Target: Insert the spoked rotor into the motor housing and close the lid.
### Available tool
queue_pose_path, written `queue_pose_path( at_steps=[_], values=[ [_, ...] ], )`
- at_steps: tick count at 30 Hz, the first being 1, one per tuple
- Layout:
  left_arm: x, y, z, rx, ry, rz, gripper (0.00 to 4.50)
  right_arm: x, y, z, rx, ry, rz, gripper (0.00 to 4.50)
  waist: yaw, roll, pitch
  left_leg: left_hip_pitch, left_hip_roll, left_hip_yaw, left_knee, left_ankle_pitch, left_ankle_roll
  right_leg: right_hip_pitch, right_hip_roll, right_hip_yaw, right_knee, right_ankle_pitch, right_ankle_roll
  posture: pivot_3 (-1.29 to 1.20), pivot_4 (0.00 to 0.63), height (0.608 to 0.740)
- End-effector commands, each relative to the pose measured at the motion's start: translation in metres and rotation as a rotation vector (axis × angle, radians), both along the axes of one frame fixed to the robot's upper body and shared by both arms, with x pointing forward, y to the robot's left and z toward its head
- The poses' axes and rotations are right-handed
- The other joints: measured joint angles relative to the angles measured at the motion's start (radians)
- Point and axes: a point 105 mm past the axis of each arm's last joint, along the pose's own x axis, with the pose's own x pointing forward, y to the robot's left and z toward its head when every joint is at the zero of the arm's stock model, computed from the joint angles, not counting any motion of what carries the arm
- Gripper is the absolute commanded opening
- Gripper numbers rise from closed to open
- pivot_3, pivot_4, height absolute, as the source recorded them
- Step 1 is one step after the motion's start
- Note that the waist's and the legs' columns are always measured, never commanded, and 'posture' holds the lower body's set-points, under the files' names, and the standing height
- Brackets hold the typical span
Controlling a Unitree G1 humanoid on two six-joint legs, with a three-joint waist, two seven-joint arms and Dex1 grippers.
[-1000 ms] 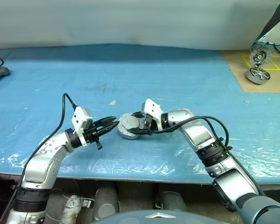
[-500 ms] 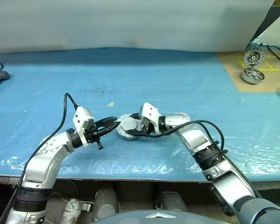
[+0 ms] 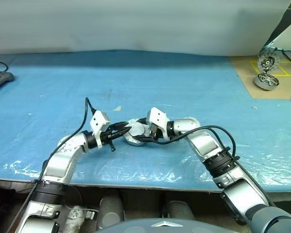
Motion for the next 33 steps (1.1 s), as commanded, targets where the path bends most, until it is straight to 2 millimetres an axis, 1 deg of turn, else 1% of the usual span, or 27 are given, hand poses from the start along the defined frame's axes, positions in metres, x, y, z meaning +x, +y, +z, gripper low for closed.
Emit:
queue_pose_path(
  at_steps=[1,3,5,10,12,14,16,17,19,20,21,22,23,26,27,29,30,31,33],
  values=[
    [0.003,0.0,-0.005,0.038,-0.027,-0.021,0.97,-0.002,-0.025,-0.04,-0.133,0.115,-0.093,2.94,0.0,0.0,0.0,0.0,0.0,0.0,0.0,0.0,0.0,0.0,0.0,0.0,-0.001,0.0,0.0,0.0,0.15,0.74],
    [0.005,0.001,-0.017,0.059,-0.015,-0.013,0.97,-0.001,-0.025,-0.037,-0.118,0.122,-0.105,2.94,0.002,0.0,0.0,0.0,0.0,0.0,-0.001,0.0,0.0,0.0,0.0,0.0,-0.001,0.0,0.0,0.0,0.15,0.74],
    [0.002,-0.001,-0.033,0.095,0.013,-0.03,0.97,0.0,-0.027,-0.038,-0.126,0.118,-0.112,2.94,0.003,0.0,-0.003,0.0,0.0,0.0,-0.002,0.0,0.0,0.0,0.0,0.0,-0.002,0.0,0.0,0.0,0.15,0.74],
    [-0.001,-0.003,-0.057,0.166,0.04,-0.072,0.97,0.0,-0.027,-0.037,-0.111,0.118,-0.133,2.94,0.007,0.003,-0.01,0.001,-0.001,0.0,-0.002,-0.001,0.002,0.002,-0.002,0.0,-0.003,0.0,0.001,0.0,0.15,0.74],
    [-0.002,-0.003,-0.061,0.173,0.046,-0.09,0.97,0.001,-0.028,-0.035,-0.103,0.122,-0.141,2.94,0.008,0.004,-0.012,0.003,-0.001,0.0,-0.002,-0.002,0.003,0.004,-0.002,0.0,-0.003,-0.004,0.008,0.0,0.15,0.74],
    [-0.001,-0.005,-0.062,0.173,0.041,-0.101,0.97,0.001,-0.029,-0.034,-0.099,0.122,-0.141,2.94,0.011,0.005,-0.014,0.003,-0.001,0.0,-0.003,-0.002,0.003,0.004,-0.002,0.001,-0.003,-0.005,0.008,0.0,0.15,0.74],
    [0.0,-0.011,-0.057,0.161,0.033,-0.127,0.97,0.001,-0.029,-0.031,-0.073,0.115,-0.146,2.94,0.014,0.005,-0.016,0.004,-0.001,0.0,-0.006,-0.002,0.003,0.005,-0.002,0.001,-0.005,-0.005,0.008,0.0,0.15,0.74],
    [0.0,-0.013,-0.056,0.156,0.032,-0.137,0.97,0.002,-0.028,-0.03,-0.058,0.112,-0.148,3.67,0.016,0.005,-0.017,0.004,-0.002,0.0,-0.008,-0.002,0.003,0.005,-0.002,0.001,-0.007,-0.005,0.008,0.0,0.15,0.74],
    [0.003,-0.019,-0.051,0.145,0.024,-0.143,0.97,0.002,-0.027,-0.026,-0.031,0.116,-0.152,4.33,0.02,0.005,-0.018,0.004,-0.002,0.0,-0.011,-0.002,0.003,0.005,-0.002,0.001,-0.009,-0.005,0.008,0.0,0.15,0.74],
    [0.005,-0.021,-0.048,0.14,0.018,-0.143,0.97,0.002,-0.026,-0.024,-0.021,0.121,-0.154,4.46,0.023,0.006,-0.018,0.004,-0.002,0.001,-0.013,-0.002,0.003,0.005,-0.002,0.001,-0.01,-0.005,0.008,0.0,0.15,0.74],
    [0.007,-0.025,-0.044,0.137,0.011,-0.145,0.97,0.002,-0.026,-0.022,-0.009,0.149,-0.165,4.46,0.028,0.006,-0.018,0.004,-0.002,0.001,-0.014,-0.002,0.003,0.005,-0.002,0.001,-0.012,-0.004,0.008,0.0,0.15,0.74],
    [0.009,-0.027,-0.042,0.137,0.005,-0.148,0.97,0.002,-0.026,-0.019,0.006,0.17,-0.173,4.46,0.029,0.006,-0.018,0.003,-0.002,0.001,-0.015,-0.002,0.003,0.004,-0.002,0.0,-0.013,-0.001,0.002,0.0,0.15,0.74],
    [0.01,-0.028,-0.04,0.137,0.004,-0.149,0.97,0.002,-0.026,-0.015,0.033,0.181,-0.174,4.46,0.03,0.006,-0.018,0.002,-0.002,0.001,-0.015,-0.002,0.003,0.004,-0.002,0.0,-0.013,-0.001,0.002,0.0,0.15,0.74],
    [0.011,-0.03,-0.038,0.144,0.005,-0.155,0.97,0.005,-0.025,0.03,0.264,0.215,-0.171,4.46,0.03,0.005,-0.018,0.0,-0.002,0.001,-0.015,0.0,0.0,0.002,-0.002,0.0,-0.014,-0.001,0.002,0.0,0.15,0.74],
    [0.011,-0.029,-0.037,0.144,0.005,-0.155,0.97,0.006,-0.027,0.042,0.303,0.2,-0.167,4.46,0.029,0.005,-0.017,-0.003,-0.002,0.001,-0.015,0.0,0.0,0.0,-0.002,0.0,-0.014,-0.001,0.003,0.0,0.15,0.74],
    [0.011,-0.029,-0.033,0.142,0.003,-0.151,0.97,0.005,-0.031,0.057,0.331,0.17,-0.157,4.46,0.027,0.004,-0.016,-0.008,-0.001,0.001,-0.015,0.001,-0.001,-0.005,-0.001,-0.001,-0.015,-0.001,0.003,0.0,0.15,0.74],
    [0.011,-0.028,-0.031,0.138,0.005,-0.146,0.97,0.002,-0.031,0.064,0.339,0.155,-0.143,4.46,0.026,0.004,-0.016,-0.012,-0.001,0.002,-0.015,0.001,-0.001,-0.01,-0.001,-0.001,-0.014,0.0,0.004,0.0,0.15,0.74],
    [0.011,-0.028,-0.03,0.137,0.006,-0.144,0.97,0.0,-0.031,0.068,0.341,0.142,-0.136,4.46,0.026,0.004,-0.016,-0.015,-0.001,0.002,-0.015,0.001,-0.001,-0.013,0.0,-0.001,-0.013,0.002,0.007,0.0,0.15,0.74],
    [0.01,-0.028,-0.029,0.148,0.005,-0.147,0.97,-0.002,-0.031,0.069,0.33,0.127,-0.133,4.46,0.024,0.005,-0.015,-0.019,-0.002,0.002,-0.015,0.002,0.0,-0.017,0.001,-0.002,-0.012,0.002,0.008,0.0,0.15,0.74]
  ],
)
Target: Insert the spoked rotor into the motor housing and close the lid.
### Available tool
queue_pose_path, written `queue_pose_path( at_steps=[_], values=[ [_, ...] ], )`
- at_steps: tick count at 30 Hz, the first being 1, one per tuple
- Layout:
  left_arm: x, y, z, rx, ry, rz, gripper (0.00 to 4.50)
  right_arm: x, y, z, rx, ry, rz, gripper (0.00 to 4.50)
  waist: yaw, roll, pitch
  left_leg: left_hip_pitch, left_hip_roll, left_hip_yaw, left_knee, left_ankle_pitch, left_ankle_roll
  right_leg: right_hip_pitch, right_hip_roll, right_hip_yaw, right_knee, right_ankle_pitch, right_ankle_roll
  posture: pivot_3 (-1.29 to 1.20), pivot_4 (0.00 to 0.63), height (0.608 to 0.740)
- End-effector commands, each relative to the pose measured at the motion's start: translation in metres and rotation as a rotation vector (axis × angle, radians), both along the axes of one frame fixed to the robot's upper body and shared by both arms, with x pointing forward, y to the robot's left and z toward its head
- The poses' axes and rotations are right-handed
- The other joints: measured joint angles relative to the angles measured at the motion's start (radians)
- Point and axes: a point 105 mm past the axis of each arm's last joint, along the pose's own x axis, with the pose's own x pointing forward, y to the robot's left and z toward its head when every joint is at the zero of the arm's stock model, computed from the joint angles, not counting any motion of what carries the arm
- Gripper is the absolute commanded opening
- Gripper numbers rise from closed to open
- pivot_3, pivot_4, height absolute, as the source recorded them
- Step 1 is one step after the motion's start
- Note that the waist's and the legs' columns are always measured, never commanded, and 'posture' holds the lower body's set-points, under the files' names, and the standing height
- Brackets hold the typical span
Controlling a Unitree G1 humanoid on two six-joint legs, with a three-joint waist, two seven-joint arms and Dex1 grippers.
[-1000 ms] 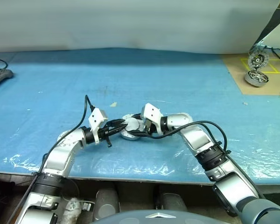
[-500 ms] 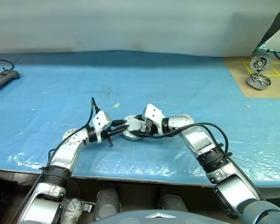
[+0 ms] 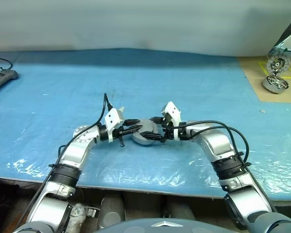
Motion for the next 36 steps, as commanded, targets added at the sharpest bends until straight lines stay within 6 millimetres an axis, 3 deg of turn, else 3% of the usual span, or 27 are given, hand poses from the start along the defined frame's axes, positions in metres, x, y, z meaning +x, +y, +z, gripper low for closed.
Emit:
queue_pose_path(
  at_steps=[1,5,9,12,16,21,25,28,32,34,36],
  values=[
    [-0.007,0.002,-0.02,0.066,0.08,0.006,0.97,-0.006,0.005,0.037,0.059,-0.128,0.041,4.46,0.0,0.0,0.0,0.0,0.001,0.0,0.0,0.0,0.0,0.0,0.001,-0.001,0.0,0.0,0.0,0.0,0.15,0.74],
    [-0.009,-0.003,-0.016,0.064,0.08,-0.006,0.97,-0.006,0.01,0.028,0.029,-0.12,0.031,4.46,-0.001,0.0,0.0,0.003,0.001,0.0,-0.002,-0.002,-0.003,0.002,0.001,-0.002,-0.001,0.0,0.0,0.0,0.15,0.74],
    [-0.007,-0.005,-0.012,0.067,0.073,-0.009,0.97,-0.005,0.011,0.032,0.038,-0.131,0.02,4.46,-0.002,0.0,0.0,0.003,0.001,0.0,-0.001,-0.002,-0.003,0.003,-0.001,0.0,-0.001,0.0,0.0,0.0,0.15,0.74],
    [-0.006,-0.006,-0.01,0.072,0.068,-0.011,0.97,0.001,0.001,0.04,0.086,-0.098,-0.032,4.46,-0.001,0.0,0.0,0.004,0.001,0.0,0.0,-0.002,-0.003,0.003,-0.001,0.0,-0.001,-0.001,0.0,0.0,0.15,0.74],
    [-0.006,-0.008,-0.009,0.074,0.067,-0.008,0.97,0.014,-0.027,0.04,0.173,0.053,-0.176,4.46,0.002,0.0,0.0,0.004,0.001,0.0,0.0,-0.002,-0.003,0.003,-0.001,0.0,-0.001,0.0,0.0,0.0,0.15,0.74],
    [-0.008,-0.013,-0.01,0.078,0.067,-0.023,0.97,0.0,-0.05,0.009,0.228,0.39,-0.253,4.46,0.004,0.0,0.0,0.004,0.0,0.0,0.0,-0.002,-0.003,0.004,-0.001,-0.001,-0.001,0.0,0.0,0.0,0.15,0.74],
    [-0.008,-0.013,-0.008,0.075,0.064,-0.028,0.97,-0.027,-0.056,-0.017,0.258,0.59,-0.238,4.46,0.006,0.0,0.0,0.004,0.0,0.0,-0.001,-0.002,-0.003,0.005,-0.001,-0.001,-0.001,0.0,0.0,0.0,0.15,0.74],
    [-0.004,-0.01,-0.007,0.075,0.059,-0.02,0.97,-0.039,-0.052,-0.033,0.277,0.672,-0.255,4.46,0.005,0.0,0.0,0.004,0.001,0.0,0.0,-0.002,-0.003,0.005,-0.001,-0.001,-0.001,0.0,-0.001,0.0,0.15,0.74],
    [-0.001,-0.008,-0.003,0.077,0.052,-0.013,0.97,-0.036,-0.046,-0.037,0.319,0.702,-0.281,4.46,0.002,0.0,0.0,0.007,0.001,0.0,0.0,-0.002,-0.003,0.006,-0.001,0.0,-0.001,-0.003,-0.005,0.0,0.15,0.74],
    [0.0,-0.009,-0.001,0.081,0.046,-0.02,0.97,-0.04,-0.039,-0.054,0.222,0.732,-0.288,4.46,0.002,0.0,0.0,0.007,0.001,0.0,0.0,-0.002,-0.003,0.006,-0.001,0.001,-0.001,-0.003,-0.005,0.0,0.15,0.74],
    [0.001,-0.01,0.0,0.084,0.04,-0.021,0.97,-0.045,-0.028,-0.055,0.231,0.753,-0.248,4.46,0.002,0.0,0.0,0.009,0.001,0.0,0.0,-0.002,-0.003,0.008,-0.001,0.001,-0.002,-0.003,-0.005,0.0,0.15,0.74]
  ],
)
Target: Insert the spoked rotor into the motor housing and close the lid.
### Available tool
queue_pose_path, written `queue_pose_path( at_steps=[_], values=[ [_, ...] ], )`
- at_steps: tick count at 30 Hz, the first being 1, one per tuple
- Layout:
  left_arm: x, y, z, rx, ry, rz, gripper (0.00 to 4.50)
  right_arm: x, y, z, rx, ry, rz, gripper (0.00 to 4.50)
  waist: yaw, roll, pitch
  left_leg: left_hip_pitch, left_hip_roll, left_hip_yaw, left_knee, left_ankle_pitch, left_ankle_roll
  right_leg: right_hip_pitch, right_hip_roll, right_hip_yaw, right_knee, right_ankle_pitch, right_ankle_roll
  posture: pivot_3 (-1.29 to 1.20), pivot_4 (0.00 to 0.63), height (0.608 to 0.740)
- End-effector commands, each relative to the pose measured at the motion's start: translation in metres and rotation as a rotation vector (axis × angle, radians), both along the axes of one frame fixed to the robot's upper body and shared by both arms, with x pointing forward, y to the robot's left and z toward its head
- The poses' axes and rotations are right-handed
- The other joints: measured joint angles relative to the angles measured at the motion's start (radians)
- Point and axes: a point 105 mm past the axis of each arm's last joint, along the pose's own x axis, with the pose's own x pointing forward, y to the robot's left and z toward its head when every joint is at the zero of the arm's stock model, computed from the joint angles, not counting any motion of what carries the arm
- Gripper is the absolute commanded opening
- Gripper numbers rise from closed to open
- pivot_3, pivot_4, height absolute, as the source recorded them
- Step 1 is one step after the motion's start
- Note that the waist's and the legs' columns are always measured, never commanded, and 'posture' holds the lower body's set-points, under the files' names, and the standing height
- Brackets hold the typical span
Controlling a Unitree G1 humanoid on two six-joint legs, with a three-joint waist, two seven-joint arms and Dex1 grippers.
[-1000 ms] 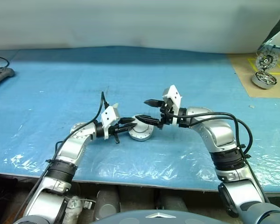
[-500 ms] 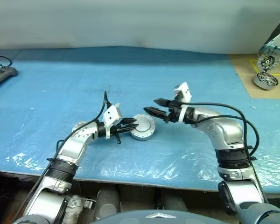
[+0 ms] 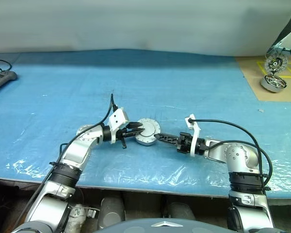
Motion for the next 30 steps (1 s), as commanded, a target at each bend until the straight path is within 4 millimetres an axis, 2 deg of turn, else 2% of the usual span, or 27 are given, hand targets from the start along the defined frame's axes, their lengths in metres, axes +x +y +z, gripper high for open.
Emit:
queue_pose_path(
  at_steps=[1,6,10,12,16,20,22,26,30],
  values=[
    [0.0,-0.001,-0.004,0.031,0.009,-0.01,0.97,-0.01,0.015,-0.014,-0.027,0.057,0.053,4.46,0.0,0.0,0.0,0.001,0.0,0.0,0.0,0.0,0.0,0.001,0.0,0.0,0.0,0.0,0.0,0.0,0.15,0.74],
    [0.0,0.0,-0.005,0.034,0.013,-0.008,0.97,-0.008,0.027,-0.019,0.003,0.091,0.049,4.46,-0.002,0.0,0.0,0.002,0.0,0.0,-0.001,0.0,0.0,0.001,0.0,0.0,-0.001,0.0,0.0,0.0,0.15,0.74],
    [-0.001,0.0,-0.006,0.038,0.016,-0.01,0.97,-0.004,0.037,-0.002,0.063,0.016,0.065,4.46,-0.01,0.0,0.0,0.003,0.0,0.0,-0.001,0.0,0.0,0.002,0.0,0.0,0.0,0.0,0.0,0.0,0.15,0.74],
    [-0.001,-0.003,-0.005,0.036,0.014,-0.012,0.97,0.003,0.032,0.001,0.089,0.003,0.022,4.46,-0.015,0.0,0.0,0.003,0.0,0.0,-0.001,0.0,0.0,0.002,0.0,0.0,0.0,0.0,0.0,0.0,0.15,0.74],
    [0.001,-0.007,-0.003,0.03,0.009,-0.013,0.97,0.008,0.026,0.008,0.138,-0.022,-0.016,3.21,-0.019,0.0,0.0,0.002,0.0,0.0,-0.001,0.0,0.0,0.001,0.0,0.001,0.0,0.0,0.0,0.0,0.15,0.74],
    [-0.001,-0.008,-0.002,0.029,0.007,-0.021,0.97,0.003,0.027,0.002,0.091,-0.023,0.006,1.83,-0.02,0.0,0.001,-0.001,0.0,0.0,-0.001,0.0,0.0,-0.001,0.0,0.0,-0.001,0.0,0.0,0.0,0.15,0.74],
    [-0.001,-0.009,-0.001,0.029,0.004,-0.021,0.97,0.001,0.029,0.001,0.069,-0.034,0.024,1.33,-0.021,0.001,0.0,-0.001,0.0,0.0,-0.002,0.0,0.0,-0.001,0.0,0.0,-0.001,0.0,0.001,0.0,0.15,0.74],
    [-0.003,-0.011,0.006,0.007,-0.03,-0.043,0.97,0.003,0.029,-0.006,0.008,-0.046,0.019,1.27,-0.022,0.001,0.0,0.0,0.0,0.0,-0.002,0.0,0.0,-0.001,0.0,0.0,-0.001,0.0,0.0,0.0,0.15,0.74],
    [-0.001,-0.016,0.024,-0.129,-0.01,-0.021,0.97,0.0,0.033,-0.004,0.035,-0.051,0.029,1.27,-0.023,0.001,0.001,0.001,0.0,0.0,-0.002,0.0,0.0,-0.001,0.0,0.0,-0.001,0.0,0.0,0.0,0.15,0.74]
  ],
)
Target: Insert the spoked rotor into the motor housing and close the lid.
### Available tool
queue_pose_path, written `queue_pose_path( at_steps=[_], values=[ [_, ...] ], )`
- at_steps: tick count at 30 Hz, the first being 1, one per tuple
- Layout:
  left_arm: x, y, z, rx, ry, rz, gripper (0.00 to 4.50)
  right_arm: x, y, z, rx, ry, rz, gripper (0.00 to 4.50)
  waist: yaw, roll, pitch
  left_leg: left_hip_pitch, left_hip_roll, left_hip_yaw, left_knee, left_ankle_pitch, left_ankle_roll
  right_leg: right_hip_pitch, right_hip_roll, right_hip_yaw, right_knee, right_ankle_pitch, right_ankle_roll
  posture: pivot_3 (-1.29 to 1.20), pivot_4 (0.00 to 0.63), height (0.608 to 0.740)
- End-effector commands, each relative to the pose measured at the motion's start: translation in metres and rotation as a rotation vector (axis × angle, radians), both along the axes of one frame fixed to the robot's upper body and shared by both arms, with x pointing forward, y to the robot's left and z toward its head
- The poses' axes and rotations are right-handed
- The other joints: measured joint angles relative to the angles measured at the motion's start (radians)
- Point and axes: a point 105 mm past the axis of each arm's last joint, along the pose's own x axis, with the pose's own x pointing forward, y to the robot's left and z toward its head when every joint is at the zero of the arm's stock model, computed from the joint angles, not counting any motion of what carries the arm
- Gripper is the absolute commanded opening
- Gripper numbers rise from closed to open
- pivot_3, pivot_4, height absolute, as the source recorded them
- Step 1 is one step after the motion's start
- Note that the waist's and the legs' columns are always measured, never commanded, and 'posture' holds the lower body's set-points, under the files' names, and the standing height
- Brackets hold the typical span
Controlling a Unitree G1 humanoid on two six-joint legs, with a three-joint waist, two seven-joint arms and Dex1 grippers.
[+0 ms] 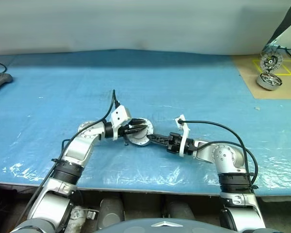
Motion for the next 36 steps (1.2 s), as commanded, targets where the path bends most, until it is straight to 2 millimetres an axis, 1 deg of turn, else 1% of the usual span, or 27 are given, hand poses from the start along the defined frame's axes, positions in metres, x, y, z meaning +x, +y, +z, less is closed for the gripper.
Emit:
queue_pose_path(
  at_steps=[1,3,7,9,11,14,16,20,23,27,28,29,30,31,34,36],
  values=[
    [-0.001,-0.005,0.013,-0.098,0.027,0.005,0.97,-0.003,0.006,0.0,-0.016,-0.009,0.008,1.27,0.0,0.0,0.0,0.0,0.0,0.0,0.0,0.0,0.0,0.0,0.0,0.0,0.0,0.0,0.0,0.0,0.15,0.74],
    [0.0,-0.003,0.031,-0.174,0.039,-0.002,0.97,-0.001,0.003,0.005,0.01,-0.012,-0.007,1.25,-0.001,0.0,0.001,0.0,0.0,0.0,0.0,0.0,0.0,-0.001,0.0,0.0,0.0,0.0,0.0,0.0,0.15,0.74],
    [-0.005,0.009,0.07,-0.37,0.105,-0.035,0.97,0.003,-0.005,0.016,0.022,-0.047,-0.027,1.2,0.0,0.0,0.004,-0.004,-0.001,0.0,0.0,0.0,0.0,-0.004,0.001,0.0,0.0,0.0,0.0,0.0,0.15,0.74],
    [-0.004,0.015,0.079,-0.423,0.125,-0.03,0.97,0.006,-0.008,0.023,0.064,-0.048,-0.054,1.2,0.001,0.0,0.004,-0.005,-0.002,0.0,0.0,0.0,0.0,-0.005,0.001,-0.001,0.0,0.0,0.0,0.0,0.15,0.74],
    [-0.001,0.024,0.081,-0.445,0.113,-0.006,0.97,0.009,-0.012,0.035,0.142,-0.049,-0.088,1.2,0.004,0.0,0.004,-0.006,-0.002,0.0,0.0,0.0,0.0,-0.005,0.001,-0.001,0.0,0.0,0.0,0.0,0.15,0.74],
    [0.011,0.04,0.083,-0.517,0.138,0.078,0.97,0.013,-0.017,0.051,0.251,-0.05,-0.133,1.2,0.005,-0.002,0.009,-0.008,-0.002,0.0,0.0,0.0,0.0,-0.006,0.001,-0.002,0.0,0.0,0.0,0.0,0.15,0.74],
    [0.017,0.053,0.079,-0.577,0.191,0.126,0.97,0.016,-0.019,0.059,0.328,-0.041,-0.165,1.2,0.003,-0.002,0.01,-0.009,-0.002,0.0,0.0,0.0,0.0,-0.007,0.001,-0.002,0.0,0.002,0.003,0.0,0.15,0.74],
    [0.023,0.079,0.069,-0.736,0.346,0.187,0.97,0.02,-0.018,0.069,0.405,-0.032,-0.192,1.2,-0.001,-0.002,0.01,-0.009,-0.001,0.0,0.0,0.0,0.0,-0.008,0.001,-0.002,0.0,0.003,0.004,0.0,0.15,0.74],
    [0.018,0.091,0.066,-0.841,0.473,0.164,1.6,0.023,-0.014,0.075,0.435,-0.029,-0.197,1.2,0.0,-0.003,0.01,-0.01,-0.002,0.0,0.0,0.0,0.0,-0.008,0.001,-0.003,0.0,0.003,0.004,0.0,0.15,0.74],
    [0.016,0.107,0.064,-0.984,0.609,0.155,2.97,0.026,-0.013,0.083,0.475,-0.03,-0.199,1.2,0.005,-0.004,0.012,-0.01,-0.002,0.0,0.0,0.0,-0.001,-0.008,0.001,-0.003,0.0,0.003,0.004,0.0,0.15,0.74],
    [0.016,0.108,0.061,-0.999,0.638,0.157,3.33,0.027,-0.013,0.087,0.495,-0.033,-0.199,1.2,0.007,-0.004,0.012,-0.01,-0.002,0.0,0.0,0.0,-0.001,-0.008,0.001,-0.003,0.0,0.003,0.004,0.0,0.15,0.74],
    [0.012,0.105,0.055,-0.978,0.687,0.141,3.63,0.027,-0.013,0.092,0.522,-0.037,-0.191,1.2,0.008,-0.004,0.012,-0.01,-0.002,-0.001,0.0,0.0,-0.001,-0.008,0.001,-0.003,0.0,0.003,0.004,0.0,0.15,0.74],
    [0.006,0.101,0.05,-0.95,0.724,0.116,4.04,0.026,-0.013,0.095,0.539,-0.038,-0.183,1.2,0.009,-0.005,0.012,-0.01,-0.002,-0.001,0.0,0.0,-0.001,-0.008,0.001,-0.003,0.0,0.003,0.004,0.0,0.15,0.74],
    [0.003,0.098,0.048,-0.96,0.771,0.096,4.39,0.025,-0.01,0.097,0.538,-0.038,-0.168,1.2,0.01,-0.005,0.012,-0.01,-0.002,-0.001,0.0,0.0,-0.001,-0.008,0.001,-0.003,0.0,0.003,0.004,0.0,0.15,0.74],
    [0.0,0.096,0.043,-1.012,0.863,0.073,4.46,0.02,-0.002,0.1,0.528,-0.043,-0.129,1.2,0.013,-0.005,0.013,-0.01,-0.002,-0.001,0.0,0.0,-0.001,-0.008,0.001,-0.004,0.0,0.003,0.004,0.0,0.15,0.74],
    [-0.004,0.09,0.039,-1.007,0.902,0.051,4.46,0.018,-0.001,0.104,0.528,-0.056,-0.111,1.2,0.015,-0.006,0.013,-0.011,-0.001,-0.001,0.0,0.0,-0.001,-0.008,0.001,-0.005,0.0,0.003,0.004,0.0,0.15,0.74]
  ],
)
